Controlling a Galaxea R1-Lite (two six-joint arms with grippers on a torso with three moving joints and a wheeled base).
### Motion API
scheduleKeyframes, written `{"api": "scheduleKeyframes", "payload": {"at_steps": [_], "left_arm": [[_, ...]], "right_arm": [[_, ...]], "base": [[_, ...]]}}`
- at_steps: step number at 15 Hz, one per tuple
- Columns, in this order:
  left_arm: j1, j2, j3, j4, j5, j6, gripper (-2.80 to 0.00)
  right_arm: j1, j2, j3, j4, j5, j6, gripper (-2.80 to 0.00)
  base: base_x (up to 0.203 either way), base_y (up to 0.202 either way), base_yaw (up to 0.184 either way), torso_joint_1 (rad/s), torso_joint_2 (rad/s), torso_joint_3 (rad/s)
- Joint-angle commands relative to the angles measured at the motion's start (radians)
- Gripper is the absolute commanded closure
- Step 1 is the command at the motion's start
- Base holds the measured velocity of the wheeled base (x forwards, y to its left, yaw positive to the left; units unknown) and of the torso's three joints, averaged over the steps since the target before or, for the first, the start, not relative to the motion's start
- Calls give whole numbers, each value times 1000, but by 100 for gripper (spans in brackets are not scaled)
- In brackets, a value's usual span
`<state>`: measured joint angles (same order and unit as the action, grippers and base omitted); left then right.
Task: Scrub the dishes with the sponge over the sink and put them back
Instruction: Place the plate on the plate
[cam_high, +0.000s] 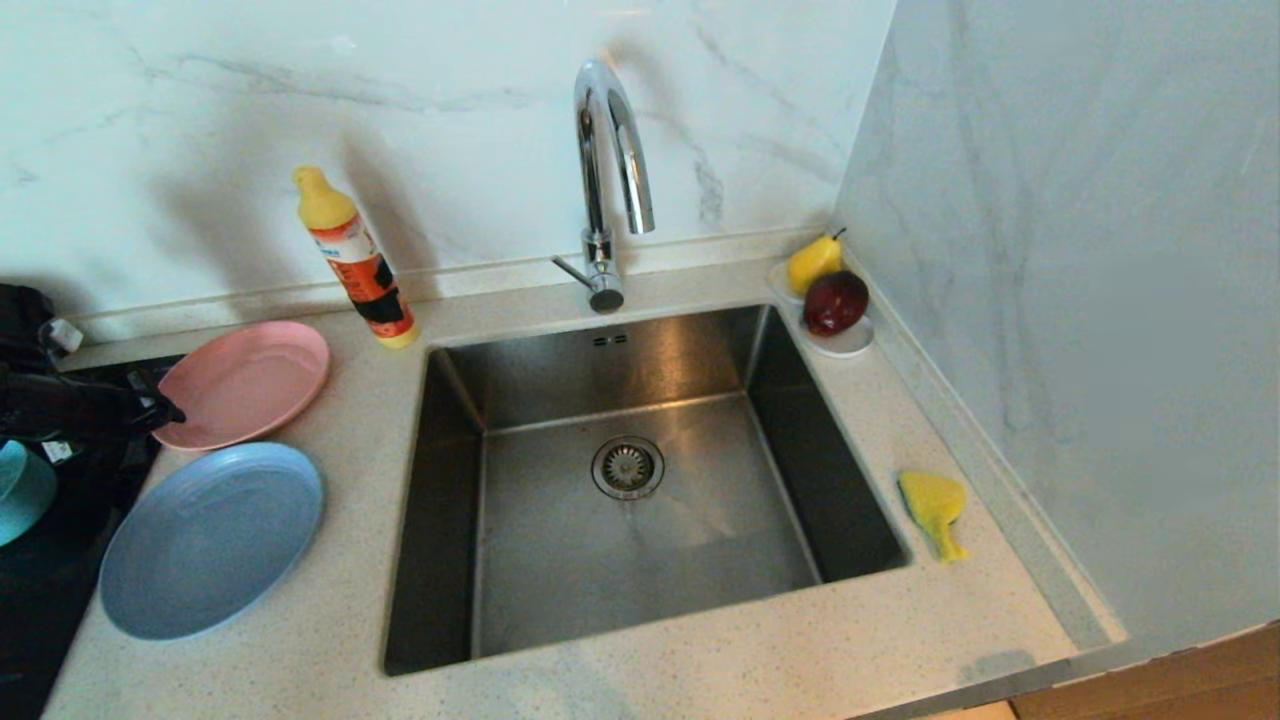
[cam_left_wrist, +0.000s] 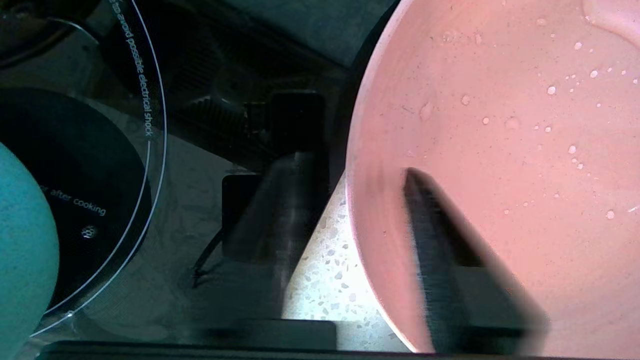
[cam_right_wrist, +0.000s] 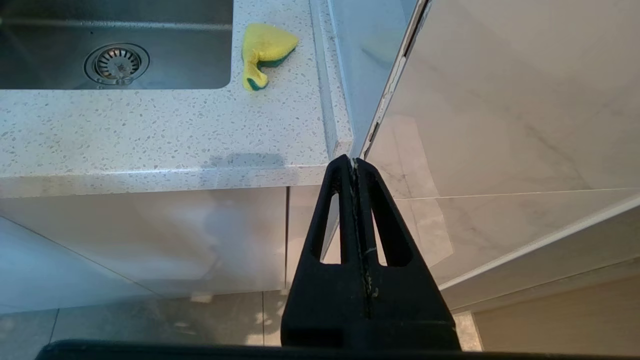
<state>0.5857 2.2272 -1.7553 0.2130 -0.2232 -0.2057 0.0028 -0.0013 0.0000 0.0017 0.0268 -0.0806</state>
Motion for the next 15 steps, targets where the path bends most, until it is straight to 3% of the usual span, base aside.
{"api": "scheduleKeyframes", "payload": {"at_steps": [1,10,15], "left_arm": [[0,7,-8,0,-1,-1,0],[68,-23,-122,75,0,12,0],[81,-148,-146,186,-40,-34,0]], "right_arm": [[0,0,0,0,1,-1,0],[0,0,0,0,1,1,0],[0,0,0,0,1,-1,0]], "base": [[0,0,0,0,0,0],[0,0,0,0,0,0],[0,0,0,0,0,0]]}}
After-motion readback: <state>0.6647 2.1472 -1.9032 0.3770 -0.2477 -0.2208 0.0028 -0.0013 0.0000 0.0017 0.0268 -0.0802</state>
